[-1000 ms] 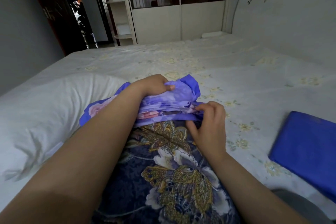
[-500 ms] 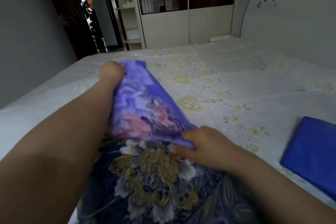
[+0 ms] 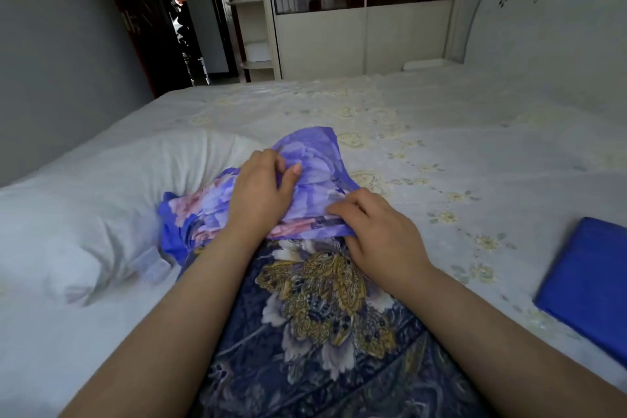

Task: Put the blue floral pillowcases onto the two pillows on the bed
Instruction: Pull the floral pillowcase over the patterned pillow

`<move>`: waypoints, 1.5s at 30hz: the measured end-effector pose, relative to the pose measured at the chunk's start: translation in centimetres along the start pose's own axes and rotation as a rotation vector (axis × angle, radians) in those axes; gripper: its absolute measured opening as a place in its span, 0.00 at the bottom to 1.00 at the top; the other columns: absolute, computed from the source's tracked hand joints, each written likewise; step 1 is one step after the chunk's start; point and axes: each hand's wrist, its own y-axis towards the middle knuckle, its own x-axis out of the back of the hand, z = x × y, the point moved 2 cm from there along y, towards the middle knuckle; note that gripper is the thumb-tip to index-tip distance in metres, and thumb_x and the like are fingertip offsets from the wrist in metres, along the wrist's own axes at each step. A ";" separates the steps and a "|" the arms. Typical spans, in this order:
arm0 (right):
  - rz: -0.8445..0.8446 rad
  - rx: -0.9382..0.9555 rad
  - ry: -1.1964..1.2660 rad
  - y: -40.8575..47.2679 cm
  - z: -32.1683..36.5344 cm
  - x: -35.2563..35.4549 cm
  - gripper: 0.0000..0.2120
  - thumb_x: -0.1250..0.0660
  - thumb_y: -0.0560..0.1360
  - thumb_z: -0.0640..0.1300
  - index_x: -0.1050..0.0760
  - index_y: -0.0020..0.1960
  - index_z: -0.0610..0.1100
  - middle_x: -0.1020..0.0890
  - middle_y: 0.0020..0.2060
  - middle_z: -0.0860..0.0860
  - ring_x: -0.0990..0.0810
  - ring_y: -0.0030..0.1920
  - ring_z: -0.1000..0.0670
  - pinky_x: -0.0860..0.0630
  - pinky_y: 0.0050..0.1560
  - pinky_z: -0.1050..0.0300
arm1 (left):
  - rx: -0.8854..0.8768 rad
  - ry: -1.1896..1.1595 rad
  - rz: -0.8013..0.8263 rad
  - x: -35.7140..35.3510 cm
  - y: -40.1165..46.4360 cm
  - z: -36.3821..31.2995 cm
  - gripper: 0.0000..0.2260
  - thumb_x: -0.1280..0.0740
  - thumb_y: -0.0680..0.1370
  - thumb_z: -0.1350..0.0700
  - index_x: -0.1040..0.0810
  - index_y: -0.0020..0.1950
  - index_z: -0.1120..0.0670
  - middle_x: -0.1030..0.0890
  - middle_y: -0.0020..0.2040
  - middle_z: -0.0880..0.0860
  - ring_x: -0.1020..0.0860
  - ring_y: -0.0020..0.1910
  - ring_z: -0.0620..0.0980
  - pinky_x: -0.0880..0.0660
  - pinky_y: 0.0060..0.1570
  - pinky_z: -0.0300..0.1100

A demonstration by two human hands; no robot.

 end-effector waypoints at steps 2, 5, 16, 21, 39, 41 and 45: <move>0.229 -0.136 0.071 1.1 0.6 -0.4 0.11 0.42 0.78 0.46 0.27 0.58 0.47 0.20 0.47 0.45 0.22 0.43 0.41 0.26 0.36 0.52 | -0.087 -0.047 -0.025 2.1 -2.3 -0.1 0.15 0.37 0.74 0.43 0.29 0.43 0.55 0.29 0.41 0.50 0.30 0.41 0.51 0.36 0.42 0.44; 0.699 -0.144 0.285 2.3 0.9 0.0 0.11 0.45 0.81 0.48 0.30 0.48 0.42 0.26 0.41 0.45 0.26 0.42 0.45 0.31 0.41 0.53 | -0.209 -0.018 0.127 4.6 -6.0 0.3 0.24 0.36 0.68 0.33 0.27 0.46 0.53 0.27 0.46 0.48 0.29 0.45 0.50 0.33 0.45 0.45; 0.470 -0.034 0.233 13.7 3.6 -0.5 0.17 0.39 0.77 0.56 0.26 0.38 0.44 0.22 0.36 0.49 0.23 0.41 0.46 0.27 0.44 0.53 | 0.070 0.085 -0.064 3.1 -11.3 0.0 0.08 0.42 0.72 0.52 0.29 0.38 0.56 0.27 0.35 0.55 0.27 0.36 0.58 0.40 0.35 0.45; 0.486 0.041 0.118 19.1 4.8 -5.6 0.16 0.43 0.78 0.58 0.24 0.49 0.47 0.20 0.52 0.47 0.23 0.54 0.43 0.27 0.51 0.53 | -0.194 0.099 -0.061 2.7 -12.2 -2.9 0.09 0.37 0.71 0.53 0.31 0.33 0.54 0.28 0.30 0.54 0.27 0.31 0.56 0.38 0.29 0.43; 0.572 -0.304 0.015 16.0 -5.1 -4.6 0.25 0.41 0.74 0.65 0.26 0.48 0.42 0.22 0.48 0.42 0.25 0.47 0.42 0.31 0.48 0.53 | 0.481 -0.517 -0.050 3.5 -7.1 4.6 0.04 0.36 0.67 0.56 0.24 0.40 0.52 0.19 0.38 0.48 0.23 0.38 0.44 0.29 0.41 0.36; 0.493 -0.364 0.028 15.7 -6.4 -3.9 0.24 0.39 0.75 0.63 0.26 0.47 0.41 0.22 0.49 0.41 0.24 0.51 0.40 0.32 0.47 0.54 | 0.542 -0.484 -0.074 3.2 -6.1 5.3 0.03 0.33 0.70 0.56 0.27 0.39 0.52 0.21 0.38 0.49 0.26 0.36 0.44 0.31 0.37 0.32; 0.388 -0.449 0.012 15.3 -8.2 -3.4 0.20 0.38 0.74 0.62 0.30 0.42 0.44 0.21 0.51 0.40 0.23 0.51 0.40 0.32 0.46 0.54 | 0.675 -0.594 -0.137 2.9 -5.8 5.5 0.04 0.35 0.69 0.57 0.26 0.33 0.52 0.25 0.31 0.46 0.30 0.32 0.42 0.32 0.35 0.38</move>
